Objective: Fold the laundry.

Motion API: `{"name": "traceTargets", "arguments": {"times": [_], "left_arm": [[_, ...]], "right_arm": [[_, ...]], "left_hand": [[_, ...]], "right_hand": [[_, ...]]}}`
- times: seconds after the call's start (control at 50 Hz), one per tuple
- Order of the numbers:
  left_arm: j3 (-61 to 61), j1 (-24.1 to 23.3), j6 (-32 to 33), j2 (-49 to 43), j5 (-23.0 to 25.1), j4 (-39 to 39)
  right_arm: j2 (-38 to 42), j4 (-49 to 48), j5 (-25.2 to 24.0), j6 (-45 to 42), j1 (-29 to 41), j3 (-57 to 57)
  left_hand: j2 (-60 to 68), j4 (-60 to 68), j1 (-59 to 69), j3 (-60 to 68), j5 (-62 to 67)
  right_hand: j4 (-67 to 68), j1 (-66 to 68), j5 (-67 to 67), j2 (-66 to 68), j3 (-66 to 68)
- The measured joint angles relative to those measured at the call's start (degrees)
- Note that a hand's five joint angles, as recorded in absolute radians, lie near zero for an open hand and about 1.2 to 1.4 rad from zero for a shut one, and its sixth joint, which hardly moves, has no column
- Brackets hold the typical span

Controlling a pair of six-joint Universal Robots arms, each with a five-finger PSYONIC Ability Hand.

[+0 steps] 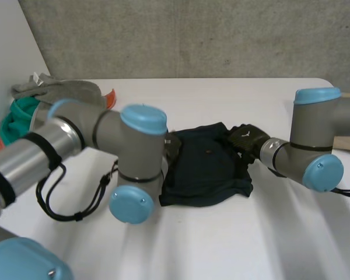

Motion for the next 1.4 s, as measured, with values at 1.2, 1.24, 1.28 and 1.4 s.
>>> {"name": "traceTargets", "arguments": {"times": [1.2, 1.24, 1.28, 1.4], "left_arm": [[-20.8, 6.9, -16.1, 27.9, 23.6, 8.1], [-20.9, 6.9, -16.1, 27.8, 23.6, 8.2], [-21.0, 6.9, -16.1, 27.8, 23.6, 8.3], [-21.1, 6.9, -16.1, 27.8, 23.6, 8.5]], "right_arm": [[-13.3, -59.3, 3.0, -1.2, 7.0, 45.5], [-12.9, -59.2, 3.0, -1.0, 7.0, 44.8], [-12.4, -59.1, 3.0, -0.8, 7.0, 43.9], [-10.7, -58.6, 3.0, -0.5, 7.3, 41.1]], "left_hand": [[0.0, 0.0, 0.0, 0.0, 0.0], [0.0, 0.0, 0.0, 0.0, 0.0], [0.0, 0.0, 0.0, 0.0, 0.0], [0.0, 0.0, 0.0, 0.0, 0.0]], "right_hand": [[0.8, 3.2, 0.1, 3.4, 0.2], [1.3, 3.8, 0.7, 3.9, 0.8], [4.4, 7.2, 4.1, 7.1, 4.5], [18.9, 20.9, 13.7, 21.5, 19.1]]}}
